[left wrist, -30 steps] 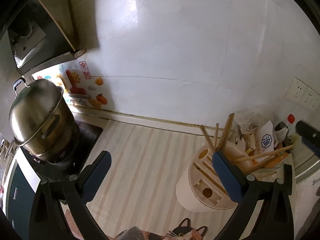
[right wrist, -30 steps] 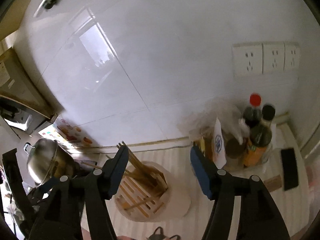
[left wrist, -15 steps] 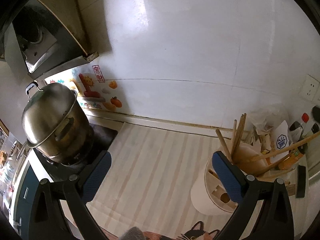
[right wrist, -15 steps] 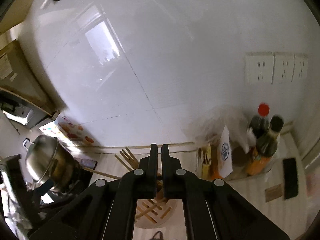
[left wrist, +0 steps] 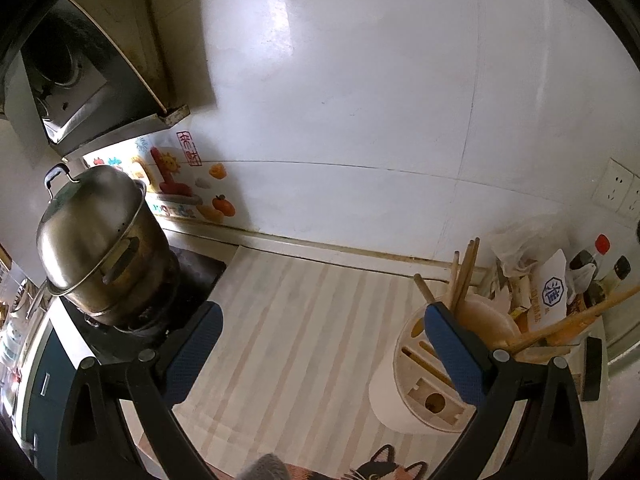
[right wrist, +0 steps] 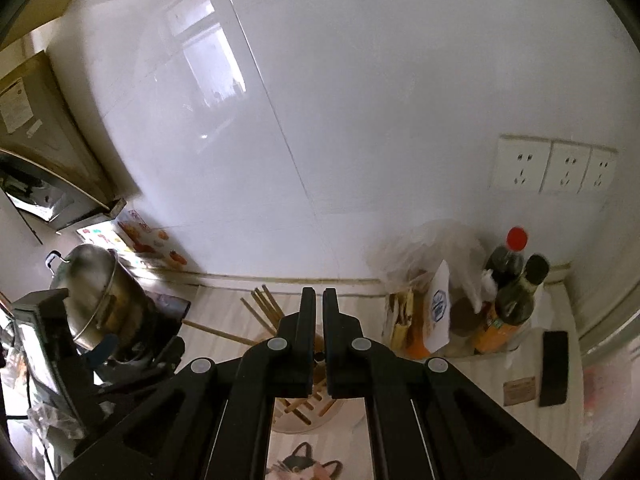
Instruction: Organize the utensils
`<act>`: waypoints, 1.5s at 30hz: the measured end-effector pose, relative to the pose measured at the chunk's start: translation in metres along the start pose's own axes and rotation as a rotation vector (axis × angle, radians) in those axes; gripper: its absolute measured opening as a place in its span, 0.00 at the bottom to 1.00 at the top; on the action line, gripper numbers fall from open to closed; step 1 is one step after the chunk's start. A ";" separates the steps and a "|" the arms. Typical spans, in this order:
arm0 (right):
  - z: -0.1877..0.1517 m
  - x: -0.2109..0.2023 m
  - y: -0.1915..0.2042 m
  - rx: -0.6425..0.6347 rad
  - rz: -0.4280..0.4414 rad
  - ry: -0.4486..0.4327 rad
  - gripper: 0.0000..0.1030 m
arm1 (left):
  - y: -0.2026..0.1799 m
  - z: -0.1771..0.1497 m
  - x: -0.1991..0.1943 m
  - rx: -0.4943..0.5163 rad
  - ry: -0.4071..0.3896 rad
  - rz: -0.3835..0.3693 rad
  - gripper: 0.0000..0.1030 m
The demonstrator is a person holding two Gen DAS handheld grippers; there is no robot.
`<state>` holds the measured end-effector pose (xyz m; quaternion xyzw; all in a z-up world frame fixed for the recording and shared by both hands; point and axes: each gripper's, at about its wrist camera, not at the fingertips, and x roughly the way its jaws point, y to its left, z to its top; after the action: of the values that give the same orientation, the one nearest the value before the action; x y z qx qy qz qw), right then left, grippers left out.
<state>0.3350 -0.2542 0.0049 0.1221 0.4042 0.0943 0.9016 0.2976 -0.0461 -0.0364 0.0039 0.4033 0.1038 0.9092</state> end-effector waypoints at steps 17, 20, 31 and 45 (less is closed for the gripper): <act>-0.021 0.031 -0.020 0.053 -0.027 0.066 0.51 | -0.012 -0.007 -0.002 0.026 0.049 -0.057 1.00; -0.031 0.016 -0.017 0.024 -0.079 0.021 0.59 | -0.008 -0.012 -0.004 0.028 0.055 -0.065 1.00; -0.114 0.017 0.010 -0.089 -0.283 0.044 0.98 | 0.014 -0.049 -0.016 0.067 0.053 -0.087 1.00; -0.164 -0.108 0.065 -0.045 -0.378 -0.133 1.00 | 0.077 -0.090 -0.141 0.101 -0.088 -0.225 1.00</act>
<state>0.1362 -0.1976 -0.0045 0.0298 0.3574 -0.0758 0.9304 0.1247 -0.0049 0.0132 0.0089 0.3655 -0.0196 0.9306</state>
